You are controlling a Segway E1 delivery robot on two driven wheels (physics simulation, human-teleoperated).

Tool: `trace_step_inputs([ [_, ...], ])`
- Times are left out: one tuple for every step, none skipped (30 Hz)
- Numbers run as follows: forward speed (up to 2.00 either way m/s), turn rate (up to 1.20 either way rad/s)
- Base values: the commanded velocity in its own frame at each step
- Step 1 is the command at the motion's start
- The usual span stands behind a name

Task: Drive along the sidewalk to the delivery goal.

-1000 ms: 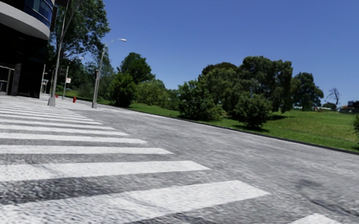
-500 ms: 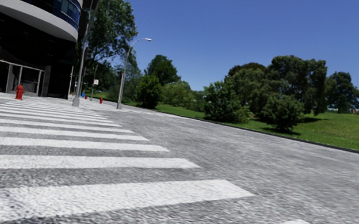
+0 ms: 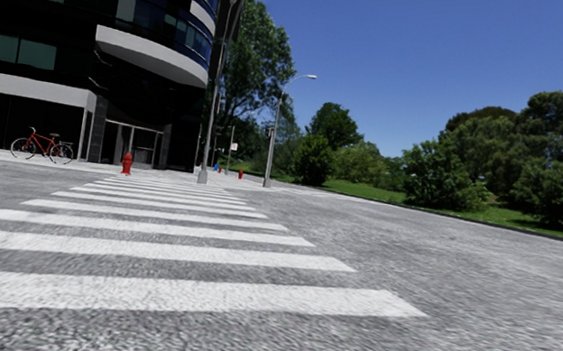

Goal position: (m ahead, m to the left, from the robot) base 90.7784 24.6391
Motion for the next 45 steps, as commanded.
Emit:
trace_step_inputs([
  [2.00,0.59],
  [2.00,0.59],
  [2.00,0.59],
  [2.00,0.59],
  [2.00,0.59],
  [2.00,0.59],
  [2.00,0.59],
  [2.00,0.58],
  [2.00,0.51],
  [2.00,0.51],
  [2.00,0.47],
  [2.00,0.46],
  [2.00,0.45],
  [2.00,0.45],
  [2.00,0.45],
  [2.00,0.44],
  [2.00,0.36],
  [2.00,0.36],
  [2.00,0.22],
  [2.00,0.12],
  [2.00,0.08],
  [2.00,0.08],
  [2.00,0.03],
  [2.00,0.01],
  [2.00,0.01],
  [2.00,0.00],
  [2.00,0.02],
  [2.00,0.09],
  [2.00,0.09],
  [2.00,0.14],
  [2.00,0.16],
  [2.00,0.16],
  [2.00,0.18],
  [2.00,0.28],
  [2.00,0.35],
  [2.00,0.37],
  [2.00,0.37],
  [2.00,0.37],
  [2.00,0.37],
  [2.00,0.36],
  [2.00,0.36],
  [2.00,0.22],
  [2.00,0.02],
  [2.00,0.00],
  [2.00,0.00],
])
